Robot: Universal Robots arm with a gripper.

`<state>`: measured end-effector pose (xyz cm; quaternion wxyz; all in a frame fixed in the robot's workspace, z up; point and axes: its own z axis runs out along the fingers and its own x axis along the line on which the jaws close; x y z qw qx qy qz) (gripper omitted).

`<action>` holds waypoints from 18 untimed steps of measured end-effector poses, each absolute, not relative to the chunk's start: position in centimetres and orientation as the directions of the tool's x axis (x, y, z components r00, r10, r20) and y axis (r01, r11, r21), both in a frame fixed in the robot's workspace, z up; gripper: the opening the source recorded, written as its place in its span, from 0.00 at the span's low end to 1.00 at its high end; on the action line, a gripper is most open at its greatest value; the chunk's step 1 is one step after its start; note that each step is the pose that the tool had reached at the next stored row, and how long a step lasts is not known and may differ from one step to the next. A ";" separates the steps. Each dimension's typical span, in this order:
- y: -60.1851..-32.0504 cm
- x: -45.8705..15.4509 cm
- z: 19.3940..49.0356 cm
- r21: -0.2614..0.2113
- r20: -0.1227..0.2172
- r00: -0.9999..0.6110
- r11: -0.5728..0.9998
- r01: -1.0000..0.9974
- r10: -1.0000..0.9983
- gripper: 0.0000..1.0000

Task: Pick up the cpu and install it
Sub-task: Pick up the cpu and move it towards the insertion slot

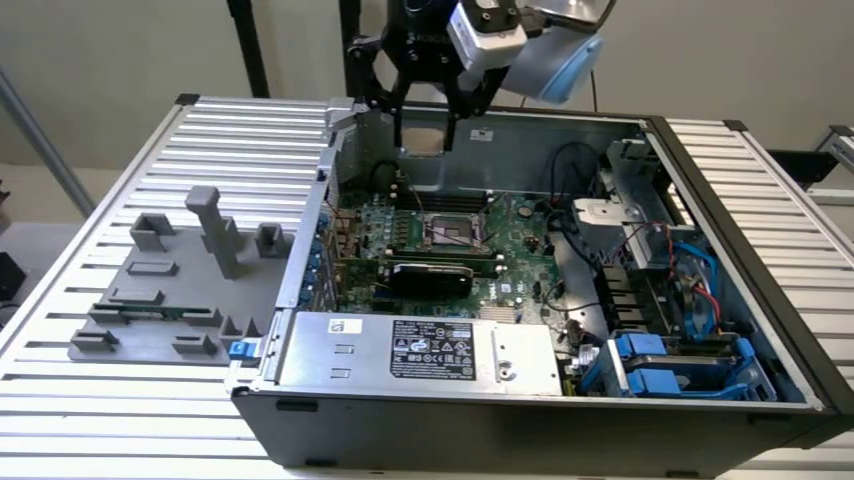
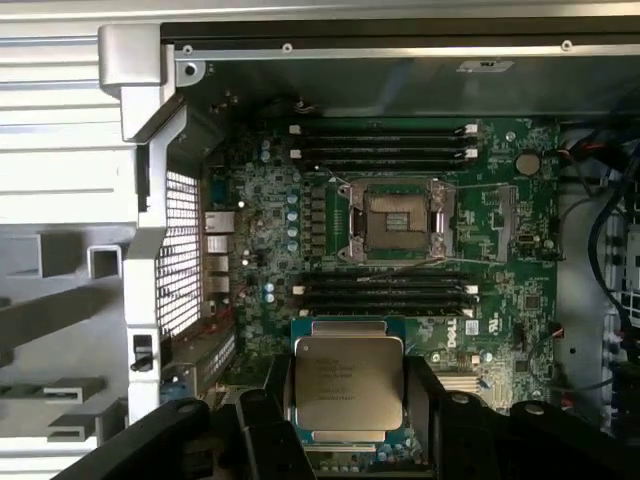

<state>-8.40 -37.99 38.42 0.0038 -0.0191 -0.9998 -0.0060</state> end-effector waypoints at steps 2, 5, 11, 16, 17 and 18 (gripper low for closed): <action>-37.4 -7.7 38.1 0.012 0.008 -0.999 0.999 0.038 0.038 0.55; -36.6 -6.7 37.5 0.012 0.008 -0.999 0.999 0.038 0.038 0.55; -34.8 -5.1 36.4 0.012 0.008 -0.999 0.999 0.038 0.038 0.55; -33.1 -4.3 35.5 0.012 0.008 -0.999 0.999 0.038 0.038 0.55; -32.8 -4.1 35.3 0.012 0.008 -0.999 0.999 0.038 0.038 0.55; -32.5 -3.9 35.1 0.012 0.008 -0.999 0.999 0.038 0.038 0.55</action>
